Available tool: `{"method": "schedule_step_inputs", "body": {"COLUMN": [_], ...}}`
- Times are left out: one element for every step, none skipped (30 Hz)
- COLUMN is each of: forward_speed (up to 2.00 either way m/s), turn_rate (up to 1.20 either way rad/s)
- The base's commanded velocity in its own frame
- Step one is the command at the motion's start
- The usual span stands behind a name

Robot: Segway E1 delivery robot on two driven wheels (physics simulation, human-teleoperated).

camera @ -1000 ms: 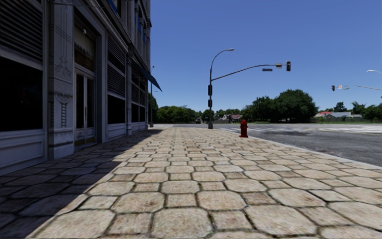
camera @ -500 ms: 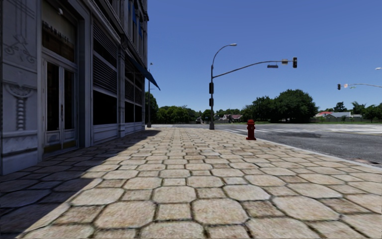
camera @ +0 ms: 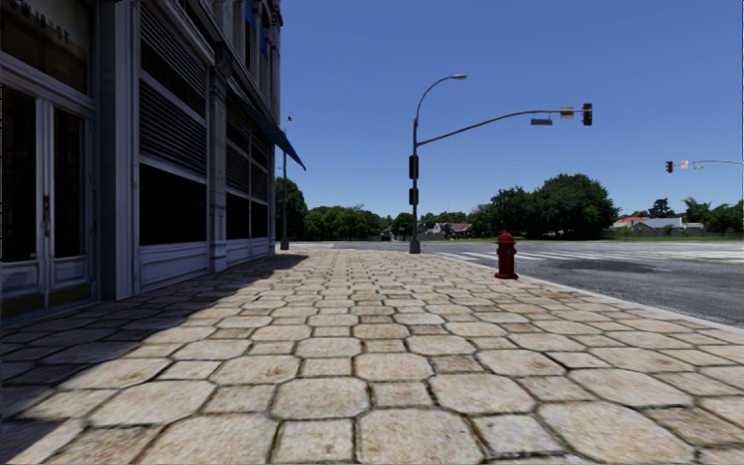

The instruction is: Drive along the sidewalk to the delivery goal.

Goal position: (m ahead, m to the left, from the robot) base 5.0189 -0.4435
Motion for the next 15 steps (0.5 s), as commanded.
{"method": "schedule_step_inputs", "body": {"forward_speed": [2.00,2.00,2.00,2.00,2.00,2.00,2.00,2.00,2.00,2.00,2.00,2.00,2.00,2.00,2.00], "turn_rate": [-0.24,-0.27,-0.28,-0.28,-0.29,-0.29,-0.29,-0.29,-0.29,-0.29,-0.29,-0.29,-0.29,0.00,0.00]}}
